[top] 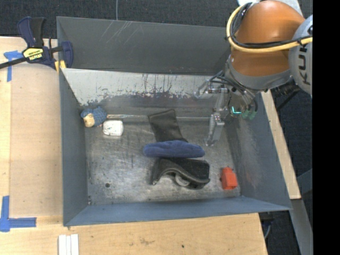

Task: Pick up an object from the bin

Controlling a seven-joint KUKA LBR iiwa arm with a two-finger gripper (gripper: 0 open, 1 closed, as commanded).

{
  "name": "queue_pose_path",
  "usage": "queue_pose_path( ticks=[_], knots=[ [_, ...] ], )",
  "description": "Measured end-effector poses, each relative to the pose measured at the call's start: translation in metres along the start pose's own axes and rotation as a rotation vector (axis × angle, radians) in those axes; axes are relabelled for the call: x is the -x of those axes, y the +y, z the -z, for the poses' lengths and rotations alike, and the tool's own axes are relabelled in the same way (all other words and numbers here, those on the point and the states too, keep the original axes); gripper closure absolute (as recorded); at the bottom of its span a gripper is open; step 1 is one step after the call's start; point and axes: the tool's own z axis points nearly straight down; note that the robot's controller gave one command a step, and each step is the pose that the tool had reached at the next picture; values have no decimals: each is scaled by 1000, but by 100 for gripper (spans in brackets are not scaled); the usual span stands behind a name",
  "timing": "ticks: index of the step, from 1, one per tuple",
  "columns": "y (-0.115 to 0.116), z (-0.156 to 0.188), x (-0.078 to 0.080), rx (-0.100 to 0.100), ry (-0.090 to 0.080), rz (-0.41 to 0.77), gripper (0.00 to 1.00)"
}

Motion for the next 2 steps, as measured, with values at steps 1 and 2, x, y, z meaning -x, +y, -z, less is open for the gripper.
queue_pose_path(
  ticks=[1, 2],
  knots=[
    [26, -131, -14, 0, -2, 205, 0],
    [34, -132, -4, -3, -24, 133, 0]
  ],
)
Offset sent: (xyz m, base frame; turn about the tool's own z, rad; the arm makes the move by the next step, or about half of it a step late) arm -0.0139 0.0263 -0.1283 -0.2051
